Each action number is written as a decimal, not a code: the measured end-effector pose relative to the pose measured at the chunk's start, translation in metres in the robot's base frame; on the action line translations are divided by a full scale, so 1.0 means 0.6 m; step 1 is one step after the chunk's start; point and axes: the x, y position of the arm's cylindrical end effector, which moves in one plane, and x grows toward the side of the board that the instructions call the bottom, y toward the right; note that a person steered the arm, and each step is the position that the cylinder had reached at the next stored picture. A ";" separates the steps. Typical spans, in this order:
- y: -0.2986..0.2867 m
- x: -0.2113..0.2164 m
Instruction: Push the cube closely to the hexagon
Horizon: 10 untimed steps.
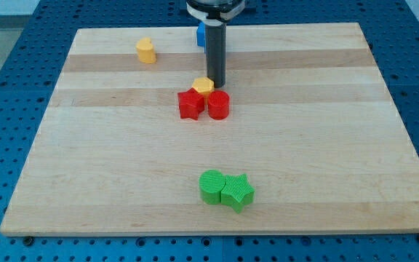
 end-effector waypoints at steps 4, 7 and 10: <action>0.152 -0.095; 0.146 -0.282; 0.003 -0.281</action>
